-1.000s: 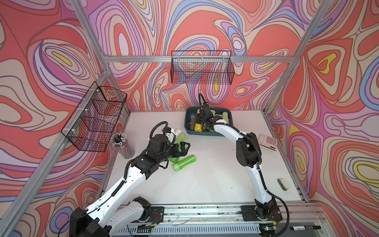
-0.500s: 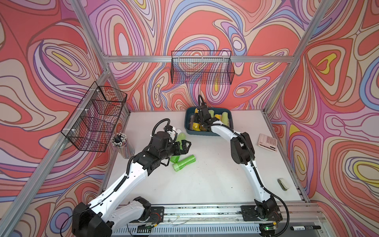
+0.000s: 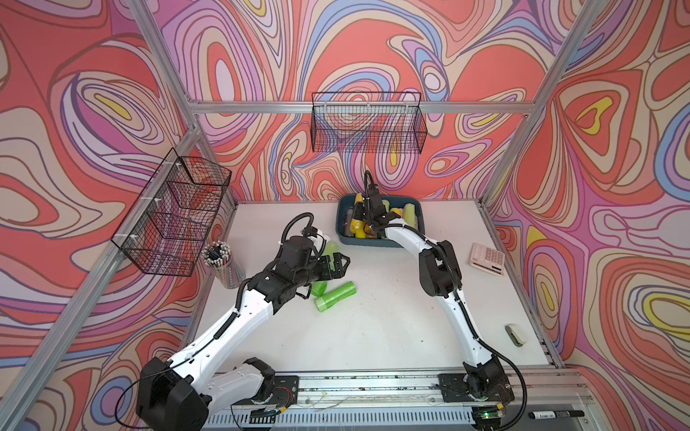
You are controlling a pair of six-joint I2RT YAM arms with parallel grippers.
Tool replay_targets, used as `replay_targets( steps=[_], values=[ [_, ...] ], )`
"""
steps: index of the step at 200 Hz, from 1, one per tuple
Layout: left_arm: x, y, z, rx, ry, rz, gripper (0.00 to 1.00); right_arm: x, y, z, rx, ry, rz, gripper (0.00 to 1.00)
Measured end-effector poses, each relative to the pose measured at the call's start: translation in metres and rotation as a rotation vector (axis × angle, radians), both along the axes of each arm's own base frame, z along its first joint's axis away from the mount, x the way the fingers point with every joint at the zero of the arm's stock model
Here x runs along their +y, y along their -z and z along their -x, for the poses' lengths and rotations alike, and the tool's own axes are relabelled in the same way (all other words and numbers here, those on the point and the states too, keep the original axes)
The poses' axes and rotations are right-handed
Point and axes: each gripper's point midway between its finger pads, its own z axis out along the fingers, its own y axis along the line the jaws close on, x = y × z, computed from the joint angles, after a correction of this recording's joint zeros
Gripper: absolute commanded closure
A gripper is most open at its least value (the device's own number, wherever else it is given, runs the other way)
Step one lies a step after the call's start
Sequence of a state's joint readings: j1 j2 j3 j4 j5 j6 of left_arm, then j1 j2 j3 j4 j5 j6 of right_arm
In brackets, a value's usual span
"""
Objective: Put the roll of trash bags into the storage box
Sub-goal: Place the roll of trash bags in the storage box.
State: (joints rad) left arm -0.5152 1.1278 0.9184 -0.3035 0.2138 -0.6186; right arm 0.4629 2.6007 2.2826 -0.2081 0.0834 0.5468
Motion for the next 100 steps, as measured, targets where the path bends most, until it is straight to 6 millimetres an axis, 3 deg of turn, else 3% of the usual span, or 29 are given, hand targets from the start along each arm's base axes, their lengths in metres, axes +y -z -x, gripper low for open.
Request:
replay_targets(
  steps=[58,100],
  values=[
    [0.000,0.002,-0.001,0.005,0.001,-0.004,0.00,0.007,-0.006,-0.002,-0.009,-0.020,-0.060,0.19],
    [0.001,0.001,-0.001,-0.009,0.000,-0.017,0.00,0.006,-0.012,0.004,-0.004,-0.034,-0.066,0.16]
  ],
)
